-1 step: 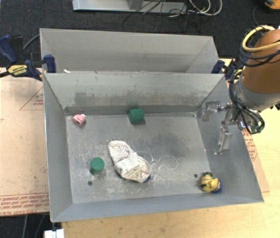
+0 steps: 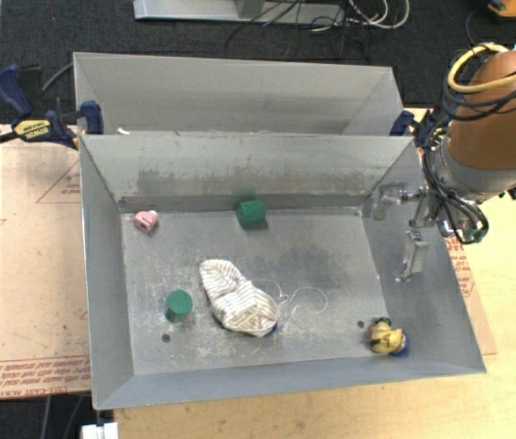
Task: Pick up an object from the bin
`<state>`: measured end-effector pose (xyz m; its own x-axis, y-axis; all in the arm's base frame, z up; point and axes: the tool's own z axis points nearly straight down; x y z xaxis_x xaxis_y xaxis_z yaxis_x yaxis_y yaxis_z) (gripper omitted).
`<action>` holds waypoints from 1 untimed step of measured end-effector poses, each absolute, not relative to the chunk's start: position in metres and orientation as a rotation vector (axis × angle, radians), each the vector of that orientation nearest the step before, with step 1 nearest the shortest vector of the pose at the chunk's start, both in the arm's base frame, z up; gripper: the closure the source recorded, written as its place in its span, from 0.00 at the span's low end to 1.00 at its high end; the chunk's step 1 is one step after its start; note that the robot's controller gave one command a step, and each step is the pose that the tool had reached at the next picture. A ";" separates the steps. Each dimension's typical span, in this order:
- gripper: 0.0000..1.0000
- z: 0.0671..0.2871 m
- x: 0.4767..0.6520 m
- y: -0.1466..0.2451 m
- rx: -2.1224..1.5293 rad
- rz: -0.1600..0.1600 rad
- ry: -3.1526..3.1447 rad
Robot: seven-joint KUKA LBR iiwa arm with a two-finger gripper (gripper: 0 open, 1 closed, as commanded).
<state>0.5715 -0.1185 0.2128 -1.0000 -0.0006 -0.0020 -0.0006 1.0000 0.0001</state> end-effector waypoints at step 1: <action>0.00 0.115 0.540 -0.036 0.159 0.004 3.140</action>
Offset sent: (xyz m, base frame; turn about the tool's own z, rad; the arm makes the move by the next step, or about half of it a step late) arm -0.0133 0.0881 -0.1022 -0.1285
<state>0.5397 -0.0361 0.1155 -0.9949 0.1013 0.0021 0.1013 0.9949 0.0021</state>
